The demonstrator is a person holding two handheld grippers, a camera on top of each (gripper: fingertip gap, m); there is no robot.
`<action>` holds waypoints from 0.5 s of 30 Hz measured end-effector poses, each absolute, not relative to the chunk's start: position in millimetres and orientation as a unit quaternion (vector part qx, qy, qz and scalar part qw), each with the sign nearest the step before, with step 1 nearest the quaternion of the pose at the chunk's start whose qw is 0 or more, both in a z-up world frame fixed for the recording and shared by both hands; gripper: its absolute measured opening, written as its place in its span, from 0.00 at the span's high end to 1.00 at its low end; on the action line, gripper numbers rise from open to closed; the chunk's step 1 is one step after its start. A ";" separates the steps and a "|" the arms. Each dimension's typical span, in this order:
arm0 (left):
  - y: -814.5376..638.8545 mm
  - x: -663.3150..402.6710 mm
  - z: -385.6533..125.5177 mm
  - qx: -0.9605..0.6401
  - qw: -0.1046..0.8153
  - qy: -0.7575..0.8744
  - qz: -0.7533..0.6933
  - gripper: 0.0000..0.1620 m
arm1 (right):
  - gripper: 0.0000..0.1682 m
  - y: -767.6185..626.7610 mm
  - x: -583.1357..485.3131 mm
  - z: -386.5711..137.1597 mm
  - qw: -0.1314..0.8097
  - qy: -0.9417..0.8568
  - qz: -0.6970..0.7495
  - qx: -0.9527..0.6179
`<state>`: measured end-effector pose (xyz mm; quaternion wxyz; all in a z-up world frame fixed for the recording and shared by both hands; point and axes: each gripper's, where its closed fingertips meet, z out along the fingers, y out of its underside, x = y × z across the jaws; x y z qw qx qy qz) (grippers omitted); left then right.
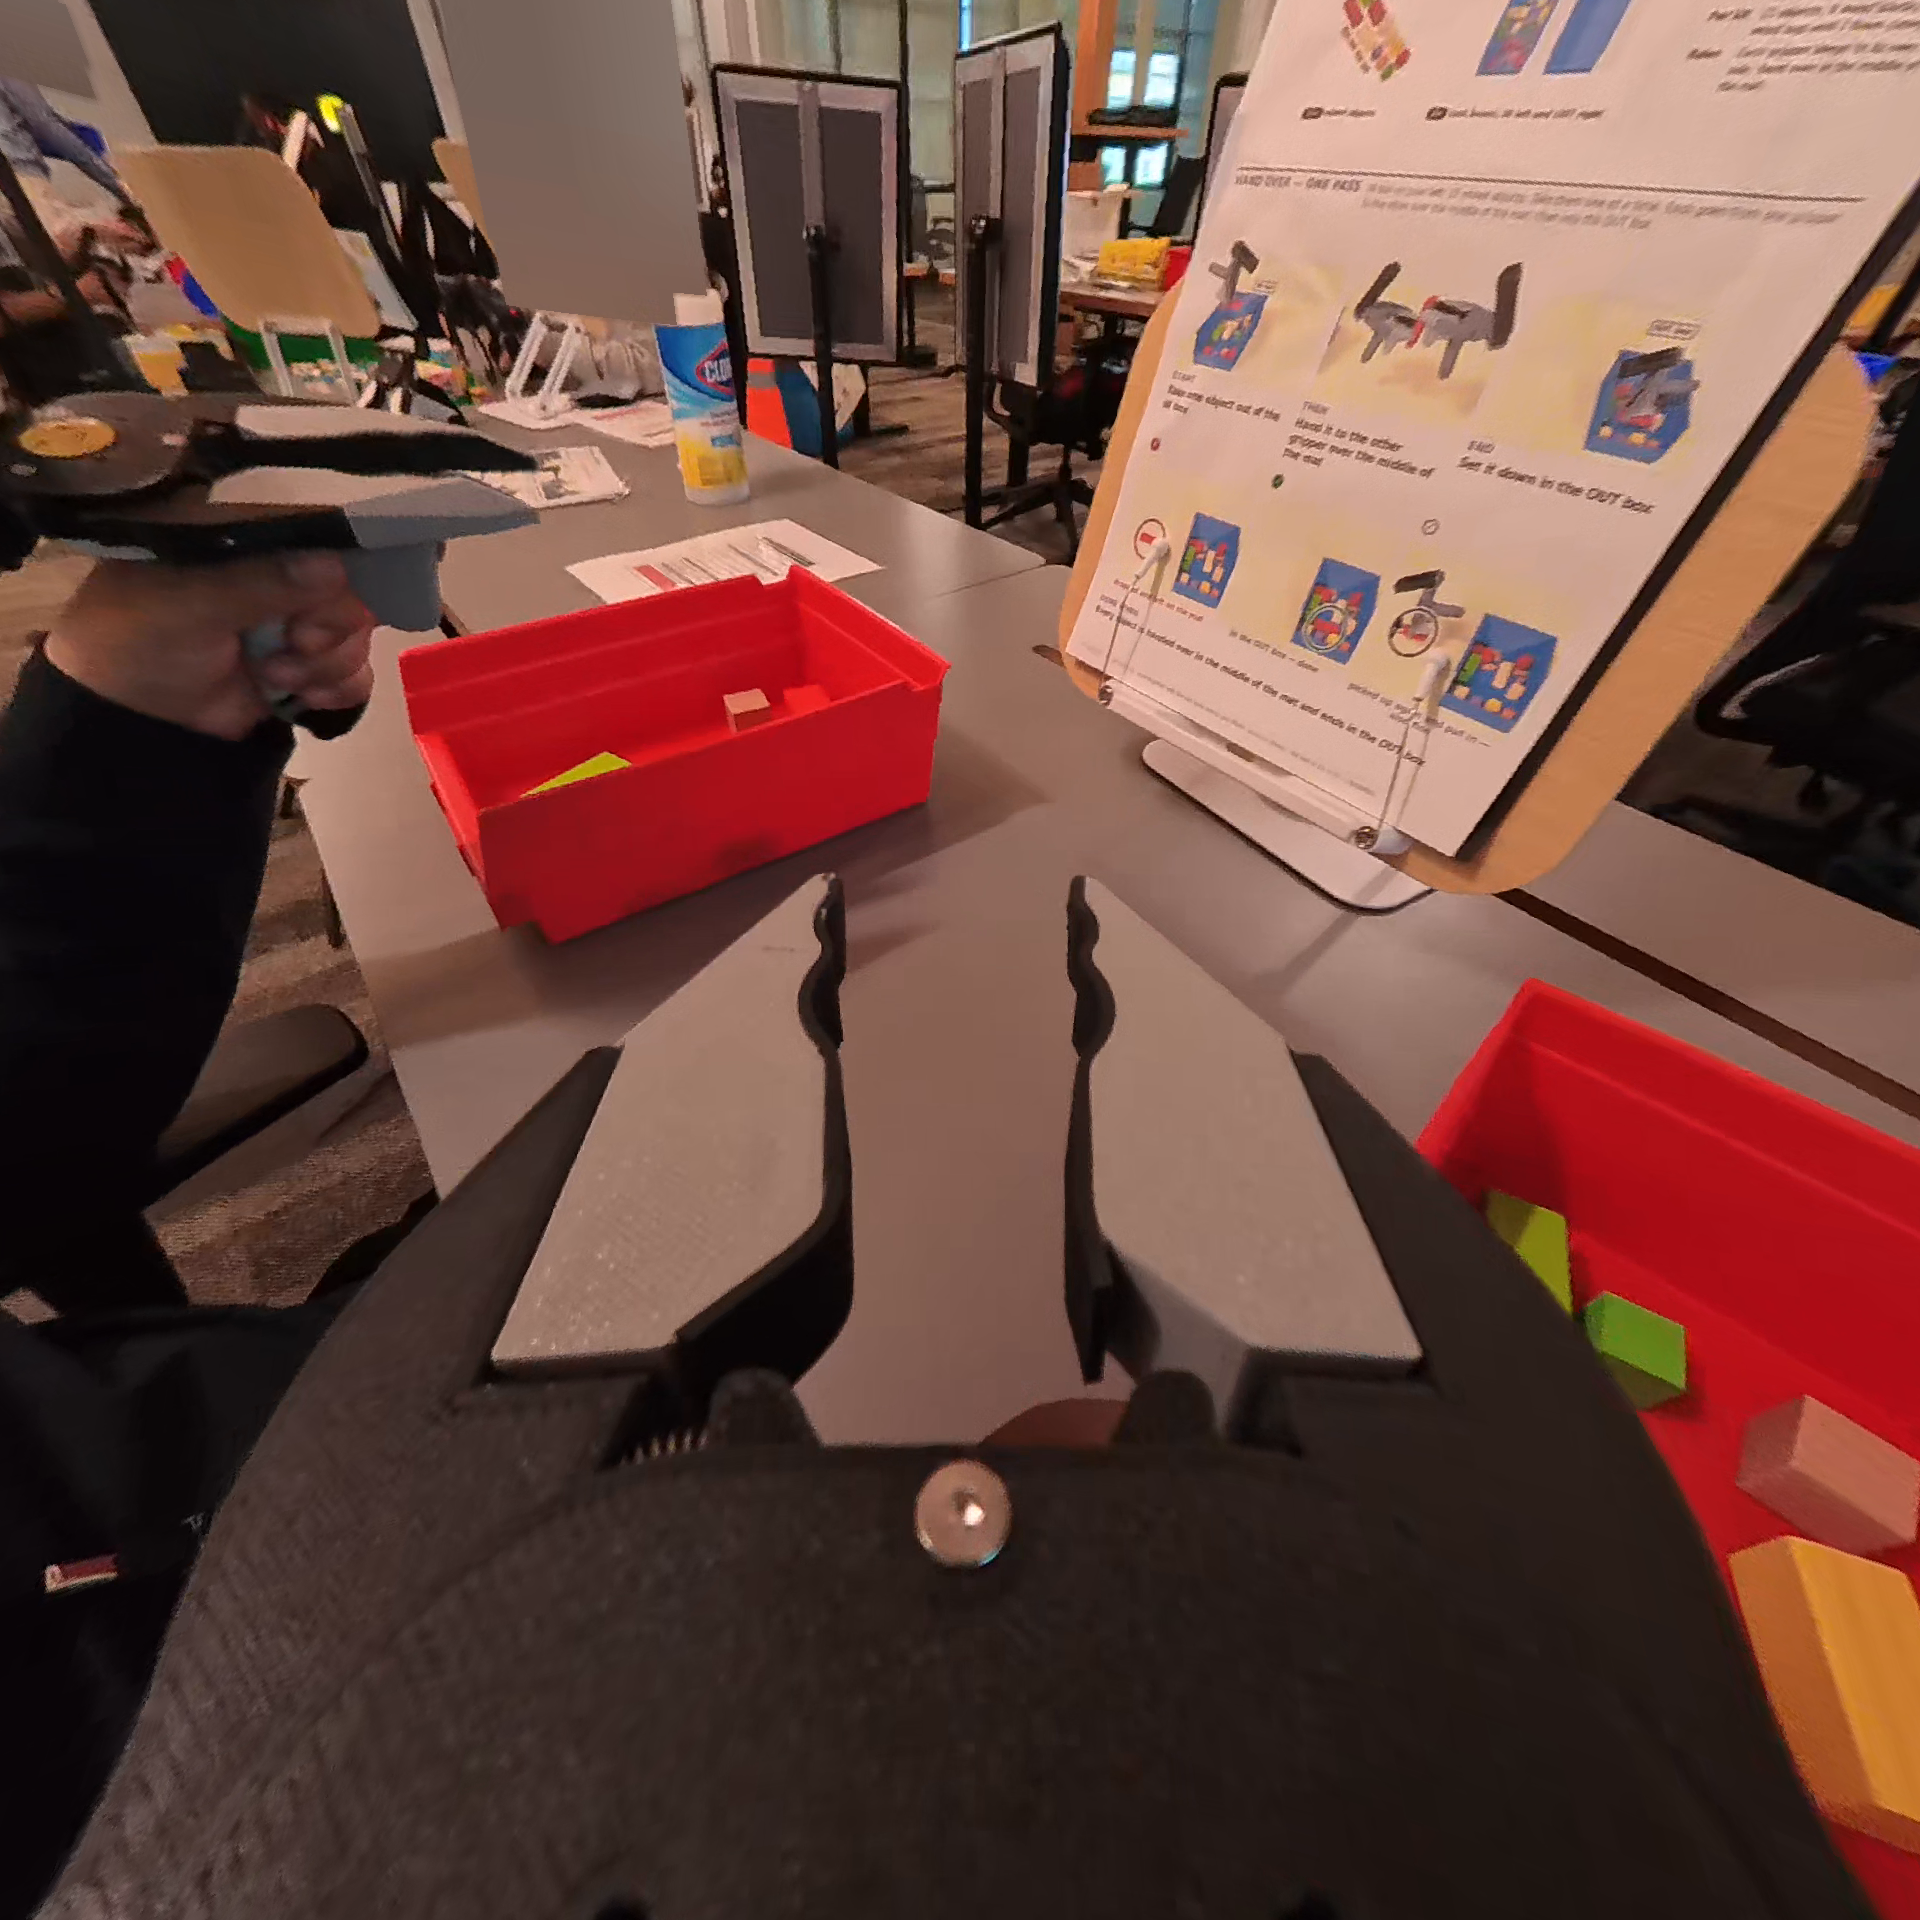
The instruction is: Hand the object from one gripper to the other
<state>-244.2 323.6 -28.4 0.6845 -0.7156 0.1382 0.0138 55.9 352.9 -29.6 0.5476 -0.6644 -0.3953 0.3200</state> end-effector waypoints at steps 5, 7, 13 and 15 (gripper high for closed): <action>329.4 -247.7 -34.7 -0.725 0.675 0.135 0.018 0.79 | 0.76 355.2 61.0 -17.5 0.573 -0.374 0.332 -0.649; 331.1 -249.8 -37.3 -0.727 0.673 0.133 0.019 0.78 | 0.77 353.5 60.2 -13.7 0.581 -0.372 0.335 -0.642; 332.8 -260.2 -41.7 -0.734 0.668 0.122 0.017 0.78 | 0.77 346.4 61.5 3.3 0.616 -0.355 0.342 -0.615; 330.1 -263.0 -38.0 -0.729 0.674 0.118 0.017 0.78 | 0.76 344.4 62.5 4.9 0.618 -0.354 0.340 -0.614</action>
